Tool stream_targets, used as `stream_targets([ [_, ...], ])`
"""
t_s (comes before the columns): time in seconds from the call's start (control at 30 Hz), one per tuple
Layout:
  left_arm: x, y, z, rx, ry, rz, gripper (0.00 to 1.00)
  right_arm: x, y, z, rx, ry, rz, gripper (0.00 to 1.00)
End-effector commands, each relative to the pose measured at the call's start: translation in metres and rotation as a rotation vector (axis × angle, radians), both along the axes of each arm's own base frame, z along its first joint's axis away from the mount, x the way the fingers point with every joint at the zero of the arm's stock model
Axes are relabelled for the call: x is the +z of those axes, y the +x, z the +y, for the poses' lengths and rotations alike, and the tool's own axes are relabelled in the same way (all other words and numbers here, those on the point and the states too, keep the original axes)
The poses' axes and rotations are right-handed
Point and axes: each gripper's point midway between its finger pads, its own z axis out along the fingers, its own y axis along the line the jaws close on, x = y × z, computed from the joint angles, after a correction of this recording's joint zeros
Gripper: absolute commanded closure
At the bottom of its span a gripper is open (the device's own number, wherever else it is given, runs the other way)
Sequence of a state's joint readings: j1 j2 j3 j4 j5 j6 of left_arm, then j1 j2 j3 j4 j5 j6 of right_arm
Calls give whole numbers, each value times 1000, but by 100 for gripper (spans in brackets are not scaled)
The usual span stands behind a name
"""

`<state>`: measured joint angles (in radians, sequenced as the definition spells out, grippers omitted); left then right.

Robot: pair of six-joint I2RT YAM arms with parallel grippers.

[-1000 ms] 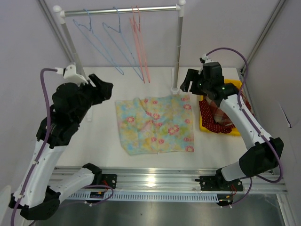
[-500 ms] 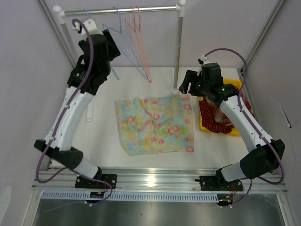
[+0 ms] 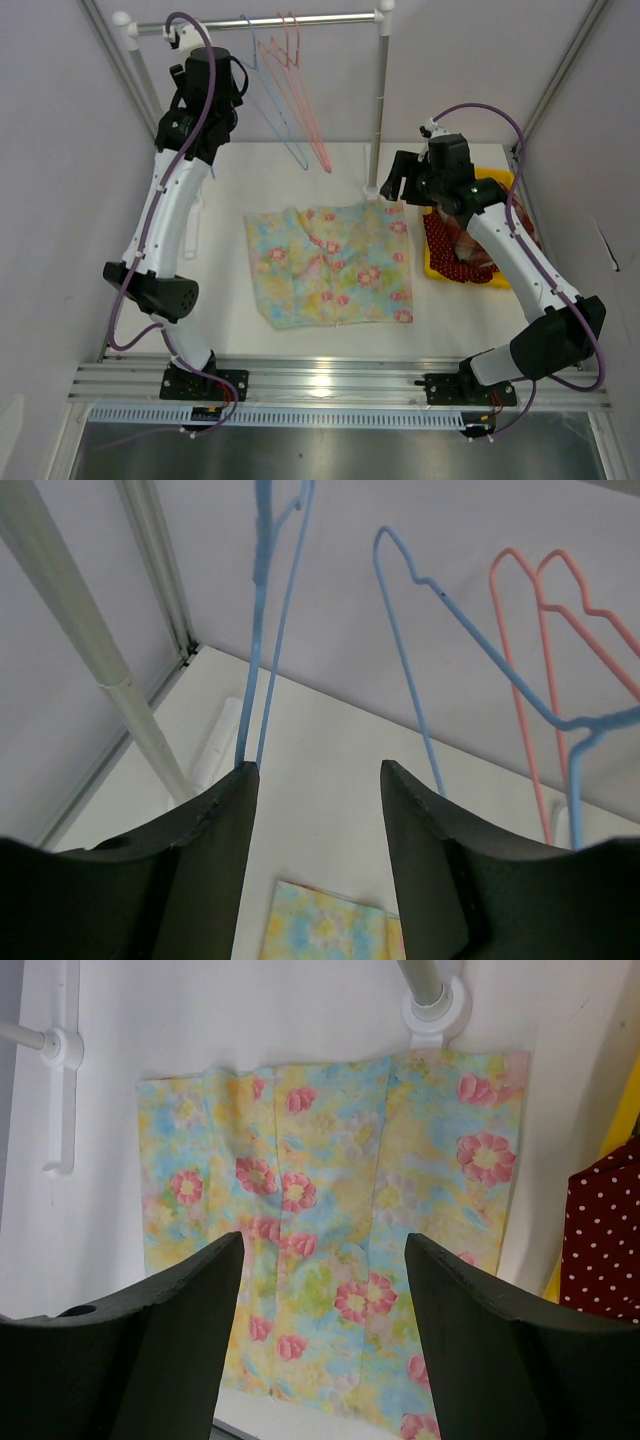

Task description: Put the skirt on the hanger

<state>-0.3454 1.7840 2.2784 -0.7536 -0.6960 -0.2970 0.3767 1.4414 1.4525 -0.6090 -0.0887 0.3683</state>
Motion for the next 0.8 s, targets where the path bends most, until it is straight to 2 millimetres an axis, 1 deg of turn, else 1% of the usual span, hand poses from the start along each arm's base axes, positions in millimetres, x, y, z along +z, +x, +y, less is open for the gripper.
stream_targets([
  [0.0,19,-9,12,-13,37,-18,43,11,-1,4,22,15,-36,29],
  [0.13,12,-6,20,-43,38,6,54,7,0,5,26,17,-28,29],
  [0.17,10,-5,25,-41,34,13,55,5,0,5,24,17,-25,29],
  [0.2,7,-4,24,-59,32,22,57,5,0,6,24,18,-23,29],
  [0.27,14,-7,24,-75,29,-1,60,4,1,5,22,19,-22,29],
  [0.3,10,-6,18,-114,33,10,59,4,1,5,20,18,-22,29],
  [0.33,12,-7,15,-134,28,-1,56,3,1,5,20,18,-21,29],
  [0.37,28,-14,14,-156,20,-49,53,3,1,5,20,17,-19,29],
  [0.4,25,-16,10,-183,16,-44,48,4,1,5,20,18,-22,29],
  [0.43,30,-19,8,-198,12,-61,47,4,1,5,19,18,-23,29],
  [0.47,52,-31,8,-215,6,-128,45,3,1,5,19,17,-21,29],
  [0.5,46,-32,6,-229,5,-119,42,4,0,5,18,17,-24,29],
  [0.57,62,-45,2,-271,-2,-174,40,4,0,4,17,16,-25,29],
  [0.6,67,-49,3,-276,-2,-189,38,5,0,4,15,16,-26,29],
  [0.67,70,-54,8,-257,5,-195,38,4,1,4,16,13,-26,29],
  [0.7,73,-59,13,-238,21,-201,38,3,0,4,18,11,-24,29],
  [0.73,76,-62,24,-181,33,-202,38,1,1,4,18,10,-20,29],
  [0.77,74,-63,29,-156,44,-194,38,1,1,4,18,10,-21,29],
])
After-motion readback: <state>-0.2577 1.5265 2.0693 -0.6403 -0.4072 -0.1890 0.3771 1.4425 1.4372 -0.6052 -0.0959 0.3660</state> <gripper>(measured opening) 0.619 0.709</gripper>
